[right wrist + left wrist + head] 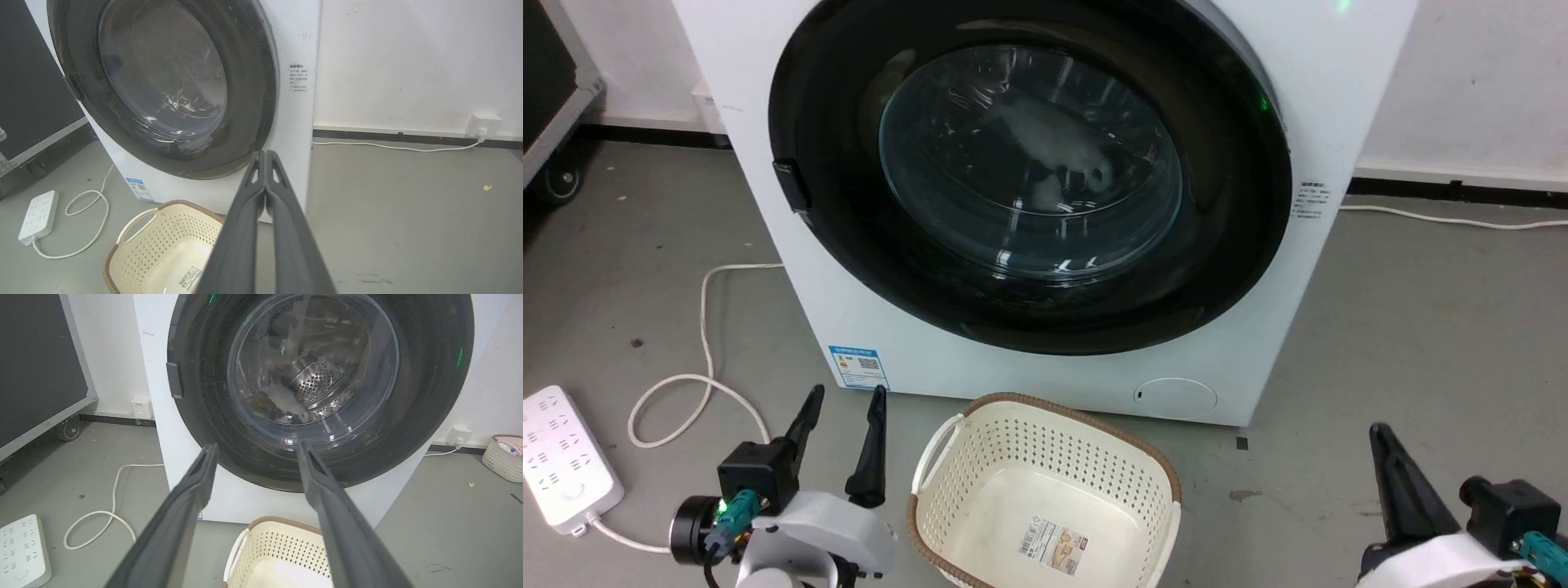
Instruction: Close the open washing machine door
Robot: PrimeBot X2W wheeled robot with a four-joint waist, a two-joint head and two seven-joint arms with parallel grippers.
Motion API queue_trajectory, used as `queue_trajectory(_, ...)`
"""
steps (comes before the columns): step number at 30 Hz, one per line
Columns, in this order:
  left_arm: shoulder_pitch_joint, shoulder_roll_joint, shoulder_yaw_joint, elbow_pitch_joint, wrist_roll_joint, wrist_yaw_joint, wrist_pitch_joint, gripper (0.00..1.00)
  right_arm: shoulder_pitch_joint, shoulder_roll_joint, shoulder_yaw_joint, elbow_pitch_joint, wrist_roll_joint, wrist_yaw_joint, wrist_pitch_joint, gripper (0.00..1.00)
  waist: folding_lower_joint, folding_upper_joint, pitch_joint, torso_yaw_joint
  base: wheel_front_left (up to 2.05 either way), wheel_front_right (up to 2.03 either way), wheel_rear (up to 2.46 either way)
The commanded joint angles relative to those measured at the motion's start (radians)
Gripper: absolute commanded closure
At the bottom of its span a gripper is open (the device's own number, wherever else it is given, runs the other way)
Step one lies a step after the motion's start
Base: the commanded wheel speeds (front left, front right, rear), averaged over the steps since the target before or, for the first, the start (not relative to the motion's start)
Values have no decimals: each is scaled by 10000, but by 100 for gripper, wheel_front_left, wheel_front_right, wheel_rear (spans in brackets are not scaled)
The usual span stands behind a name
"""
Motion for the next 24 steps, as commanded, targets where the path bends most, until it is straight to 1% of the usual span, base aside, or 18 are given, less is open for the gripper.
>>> queue_trajectory(1, 136, 22, -30, 71, -6, 39, 45, 0, 224, 19, -22, -80, 73, -7, 179, 100, 1, 0, -29, 44, 0, 0, 0)
queue_trajectory(2, 134, 25, -42, 97, -16, 38, 58, 0, 279, 19, -29, -73, 114, -7, 322, 100, 1, 0, -41, 59, 0, 0, 0)
queue_trajectory(3, 131, 25, -52, 121, -27, 37, 68, 0, 301, 19, -39, -104, 150, -7, 385, 94, 1, 0, -50, 70, 0, 0, 0)
queue_trajectory(4, 123, 23, -64, 143, -41, 33, 80, 0, 325, 19, -37, -113, 133, -7, 477, 53, 1, 0, -55, 82, 0, 0, 0)
queue_trajectory(5, 108, 23, -74, 163, -54, 29, 92, 0, 337, 19, -54, -122, 124, -7, 559, 0, 1, 0, -55, 91, 0, 0, 0)
queue_trajectory(12, -45, 65, -143, 260, -125, -31, 156, 0, 314, 20, -31, -224, 199, -7, 740, 0, 1, 0, -73, 124, 0, 0, 0)
queue_trajectory(24, -149, 86, -86, 194, -381, -22, 180, 0, 259, 20, 88, -221, 320, -7, 722, 0, 1, 0, -65, 147, 0, 0, 0)
